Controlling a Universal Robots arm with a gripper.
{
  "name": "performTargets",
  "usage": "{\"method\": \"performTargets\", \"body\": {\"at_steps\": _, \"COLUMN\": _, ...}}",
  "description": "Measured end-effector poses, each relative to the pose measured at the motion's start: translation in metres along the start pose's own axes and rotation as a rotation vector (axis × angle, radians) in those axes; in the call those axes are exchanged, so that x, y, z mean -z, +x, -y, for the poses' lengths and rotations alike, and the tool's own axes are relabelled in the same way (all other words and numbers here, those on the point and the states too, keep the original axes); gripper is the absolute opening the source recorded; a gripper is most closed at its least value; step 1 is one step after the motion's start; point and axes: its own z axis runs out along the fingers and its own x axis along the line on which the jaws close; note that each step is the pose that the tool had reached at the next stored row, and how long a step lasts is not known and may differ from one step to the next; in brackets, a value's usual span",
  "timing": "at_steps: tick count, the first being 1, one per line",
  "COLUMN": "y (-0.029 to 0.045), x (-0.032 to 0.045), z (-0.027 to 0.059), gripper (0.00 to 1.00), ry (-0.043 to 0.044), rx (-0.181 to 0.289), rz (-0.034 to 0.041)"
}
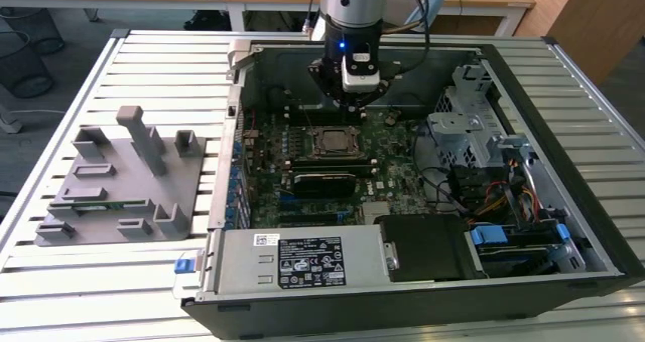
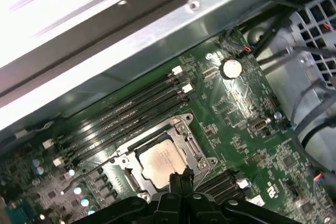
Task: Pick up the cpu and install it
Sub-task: 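Install the first cpu locking lever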
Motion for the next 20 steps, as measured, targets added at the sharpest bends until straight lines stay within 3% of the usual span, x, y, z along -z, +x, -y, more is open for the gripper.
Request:
{"method": "performTargets", "body": {"at_steps": 7, "y": 0.0000, "x": -0.0004, "z": 0.0000, "gripper": 0.11, "ry": -0.0053, "rx": 0.125, "rz": 0.0019}}
{"method": "performTargets", "body": {"at_steps": 13, "y": 0.0000, "x": -0.0007, "z": 0.0000, "gripper": 0.11, "ry": -0.0077, "rx": 0.179, "rz": 0.0028}}
{"method": "performTargets", "body": {"at_steps": 20, "y": 0.0001, "x": -0.0011, "z": 0.0000, "gripper": 0.11, "ry": -0.0129, "rx": 0.306, "rz": 0.0047}}
